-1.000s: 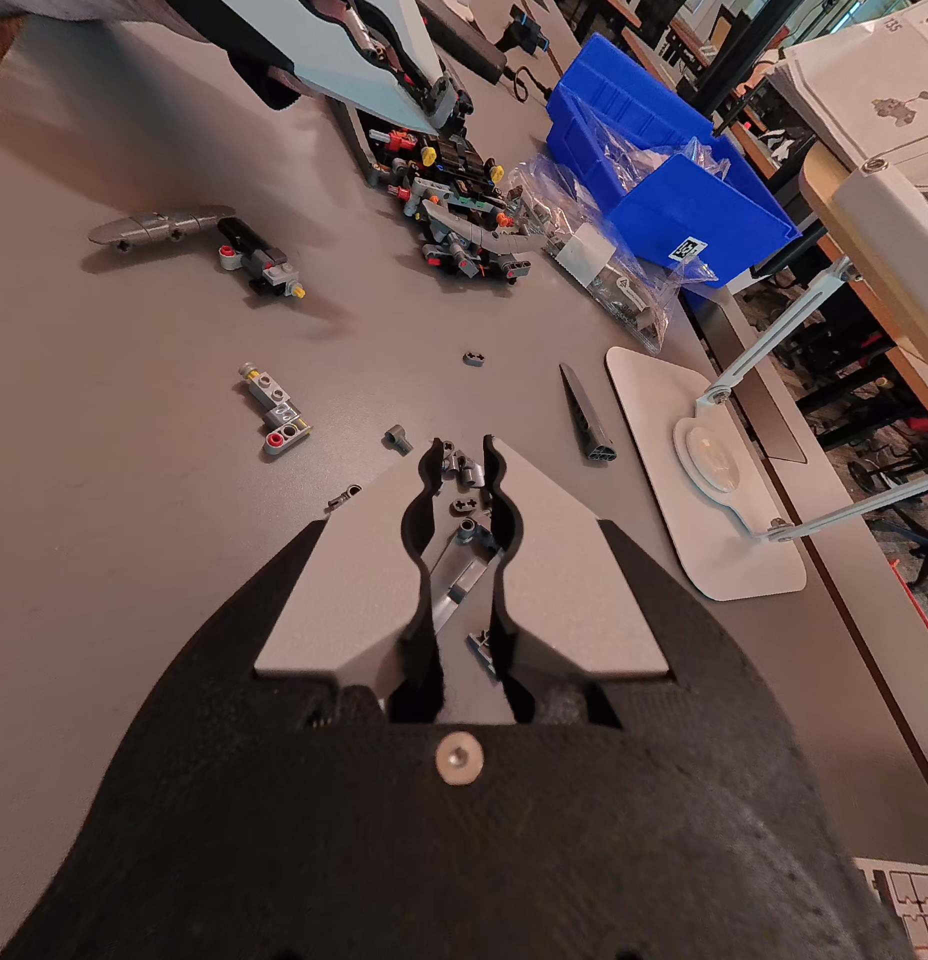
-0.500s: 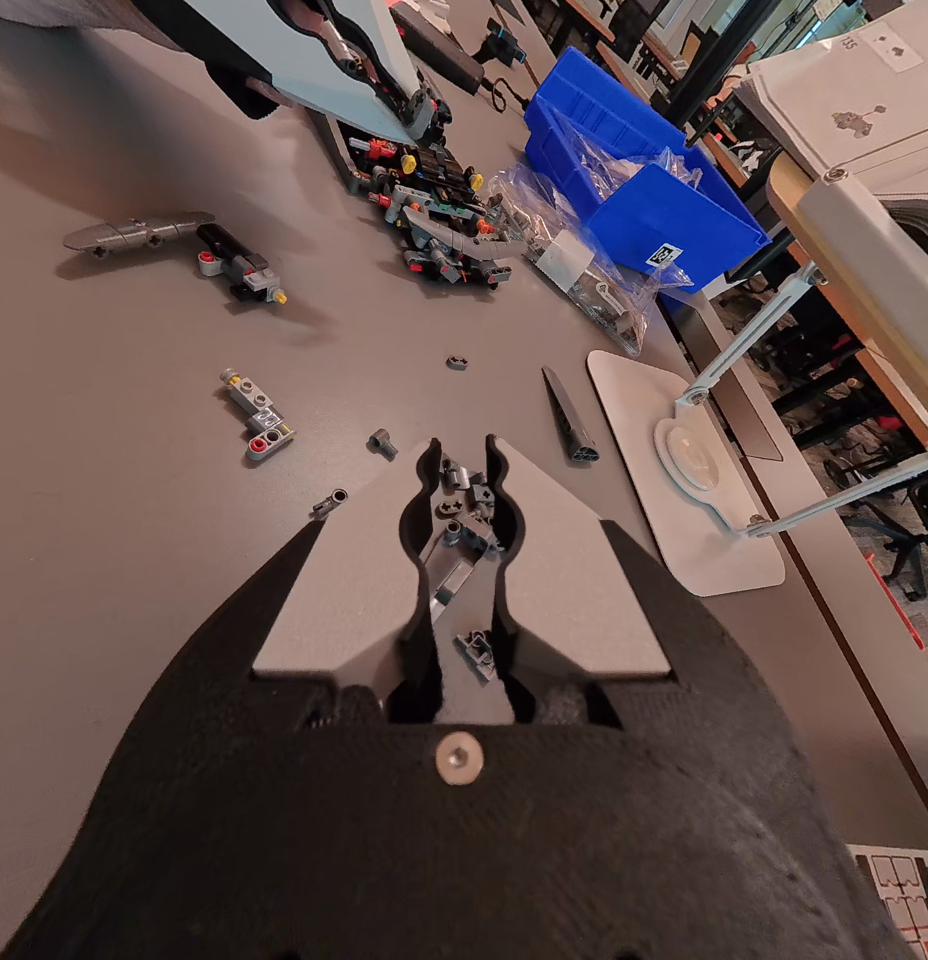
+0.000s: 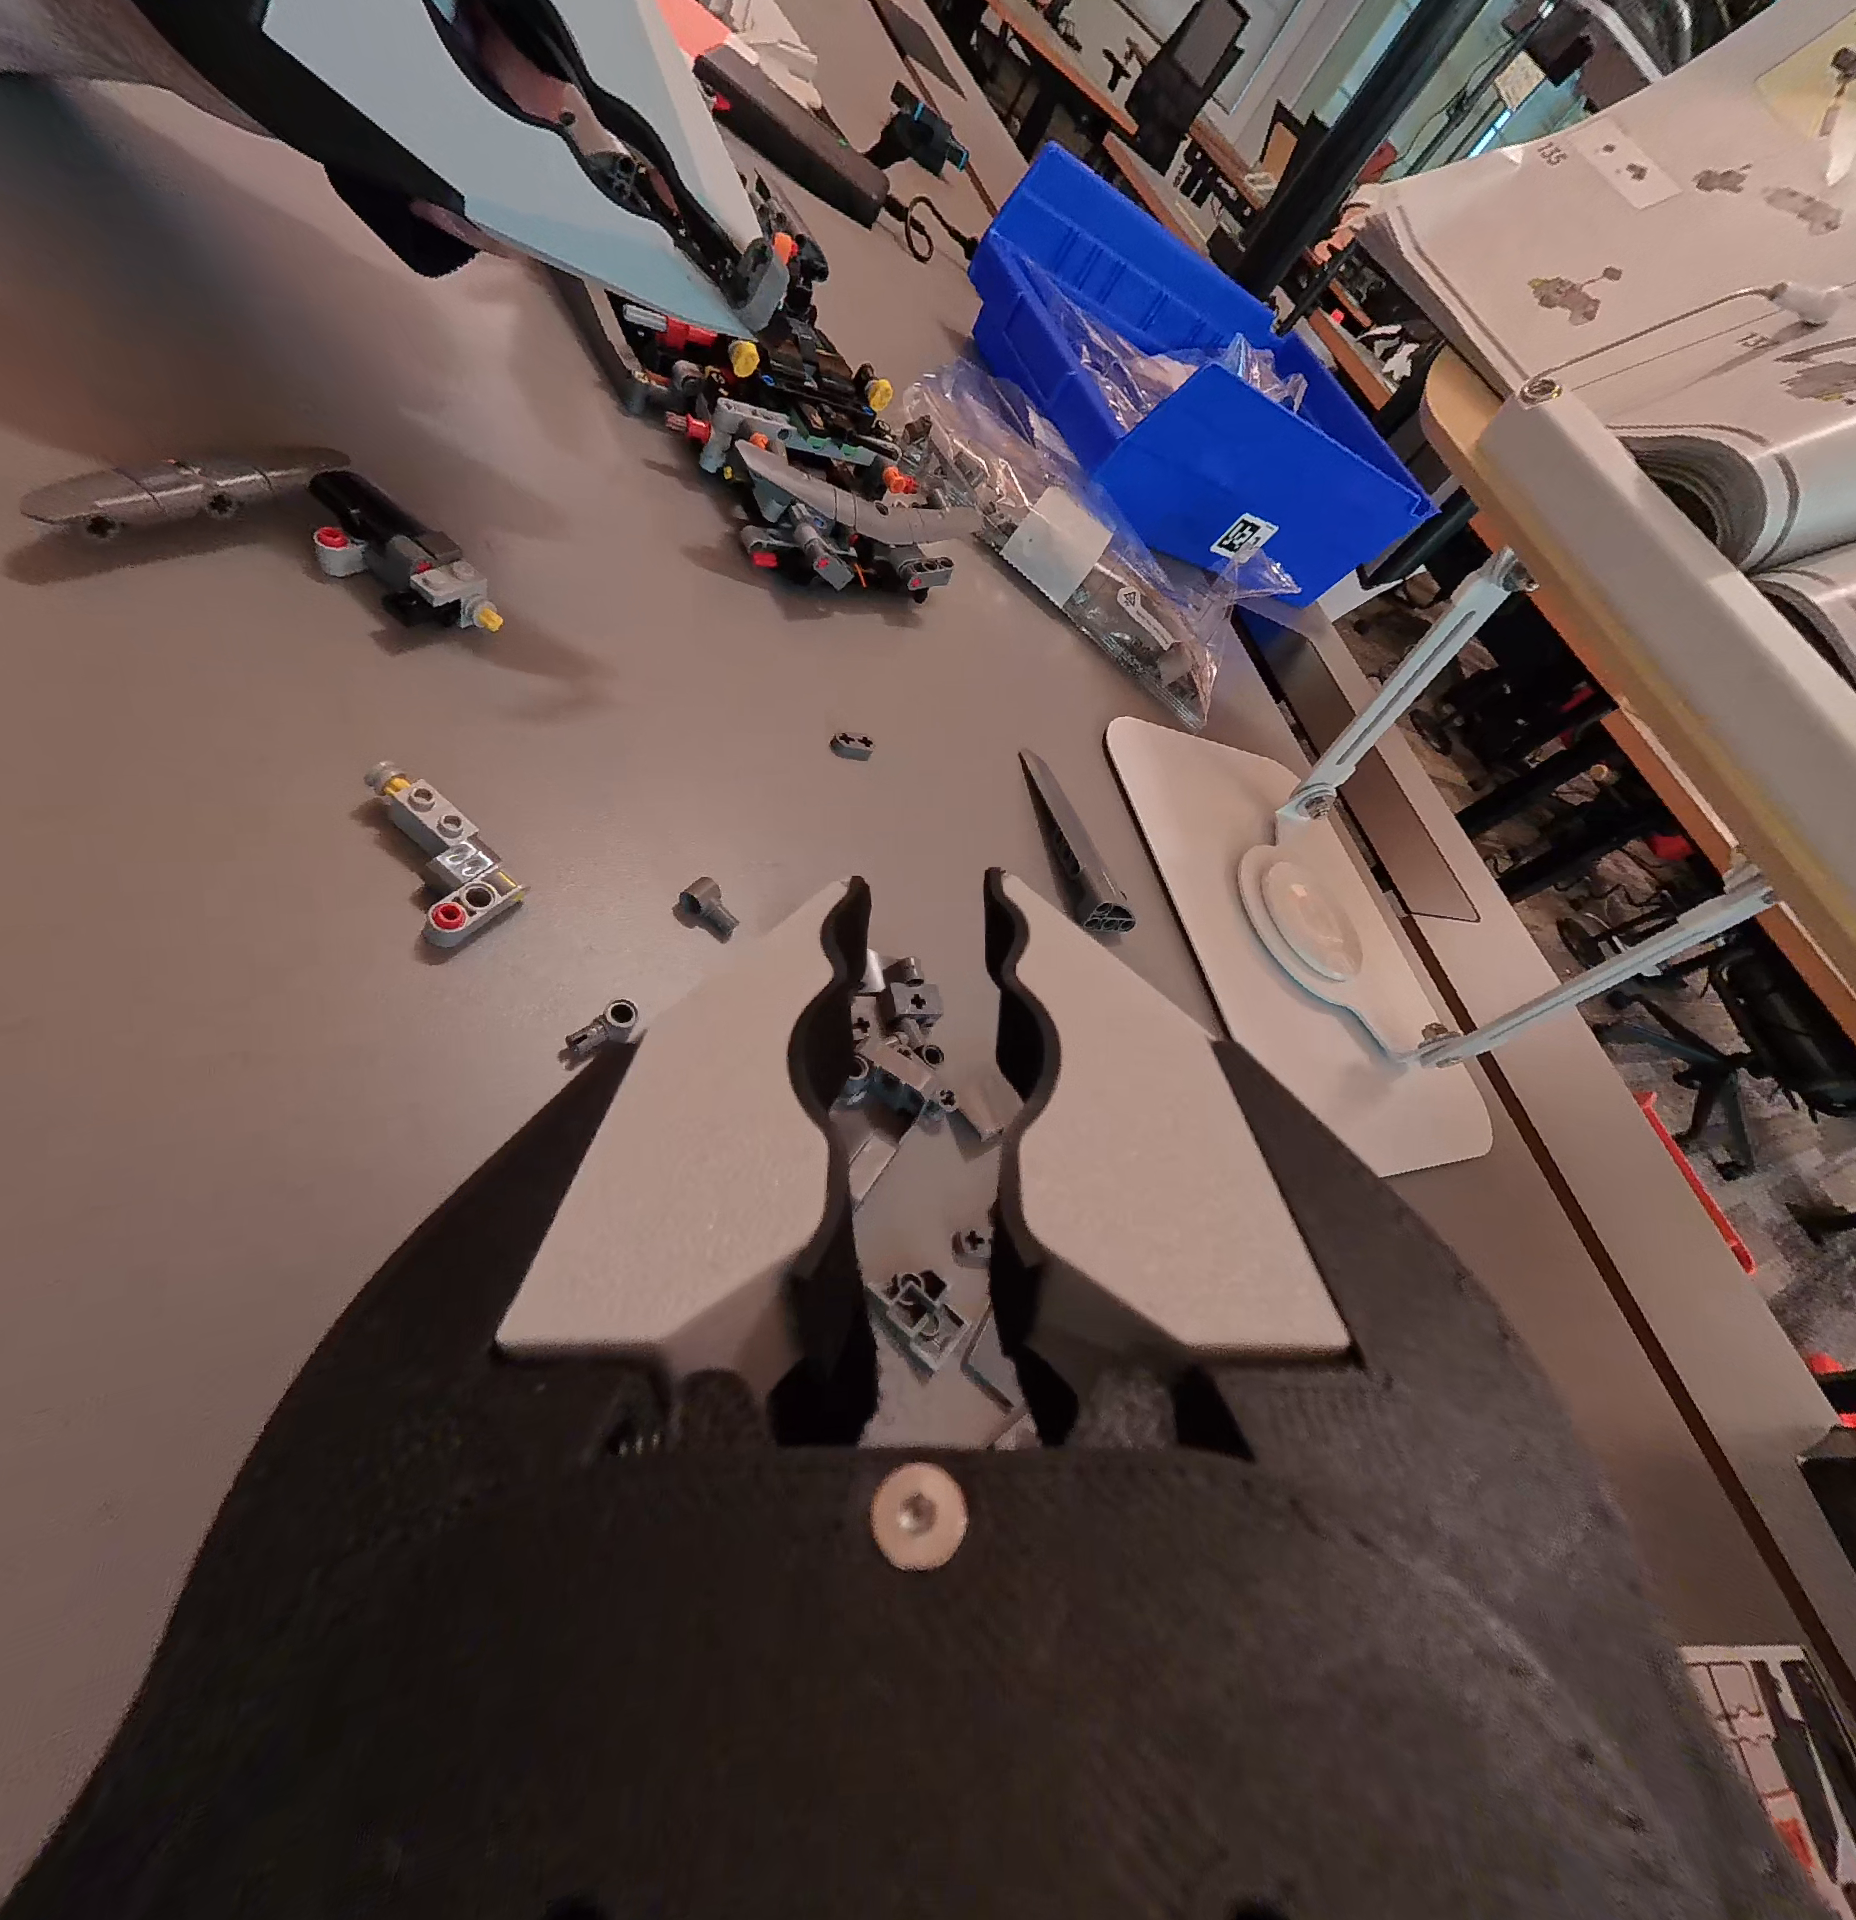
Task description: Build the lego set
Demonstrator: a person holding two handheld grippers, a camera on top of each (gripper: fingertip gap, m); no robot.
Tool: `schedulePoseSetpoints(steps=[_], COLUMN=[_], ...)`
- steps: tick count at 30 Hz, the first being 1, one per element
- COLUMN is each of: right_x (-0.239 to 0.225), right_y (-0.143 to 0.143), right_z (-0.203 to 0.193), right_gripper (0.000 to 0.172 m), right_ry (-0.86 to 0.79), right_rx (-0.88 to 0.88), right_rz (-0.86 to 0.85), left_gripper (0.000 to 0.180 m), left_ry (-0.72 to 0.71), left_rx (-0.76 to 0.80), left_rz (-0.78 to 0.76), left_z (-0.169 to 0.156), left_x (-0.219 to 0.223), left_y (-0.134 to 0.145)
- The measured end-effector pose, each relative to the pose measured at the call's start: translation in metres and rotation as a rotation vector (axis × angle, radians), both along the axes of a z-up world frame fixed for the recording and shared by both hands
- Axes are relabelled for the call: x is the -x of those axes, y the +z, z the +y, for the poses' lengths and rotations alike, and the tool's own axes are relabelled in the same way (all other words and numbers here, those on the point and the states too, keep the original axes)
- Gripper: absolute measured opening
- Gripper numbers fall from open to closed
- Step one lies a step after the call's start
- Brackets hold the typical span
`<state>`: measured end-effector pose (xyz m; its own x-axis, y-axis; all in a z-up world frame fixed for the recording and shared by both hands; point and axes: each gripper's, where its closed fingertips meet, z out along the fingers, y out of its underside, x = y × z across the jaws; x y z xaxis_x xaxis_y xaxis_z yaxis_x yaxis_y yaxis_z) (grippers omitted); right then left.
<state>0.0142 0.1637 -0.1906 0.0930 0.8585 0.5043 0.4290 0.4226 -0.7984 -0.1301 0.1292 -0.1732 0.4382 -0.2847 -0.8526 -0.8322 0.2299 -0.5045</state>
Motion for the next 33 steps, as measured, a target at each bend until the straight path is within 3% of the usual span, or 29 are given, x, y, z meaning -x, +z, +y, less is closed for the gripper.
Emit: schedulePoseSetpoints(steps=[17, 22, 27, 33], right_x=[0.0, 0.0, 0.005, 0.018], right_y=[0.008, 0.017, 0.031, 0.078], right_z=[0.005, 0.007, 0.001, -0.005], right_gripper=[0.021, 0.021, 0.025, 0.027], right_ry=[-0.033, -0.048, -0.041, -0.055], right_rx=[-0.035, -0.044, -0.084, -0.083], right_rz=[0.036, 0.084, 0.148, 0.238], left_gripper=[0.002, 0.002, 0.001, 0.002], left_ry=[-0.001, 0.001, -0.018, 0.019], left_rx=[-0.002, -0.058, -0.116, -0.274], left_rz=[0.025, 0.043, 0.138, 0.312], left_z=[0.001, -0.002, 0.004, 0.034], left_x=[-0.003, -0.007, -0.027, -0.047], left_y=[-0.003, 0.011, 0.024, 0.054])
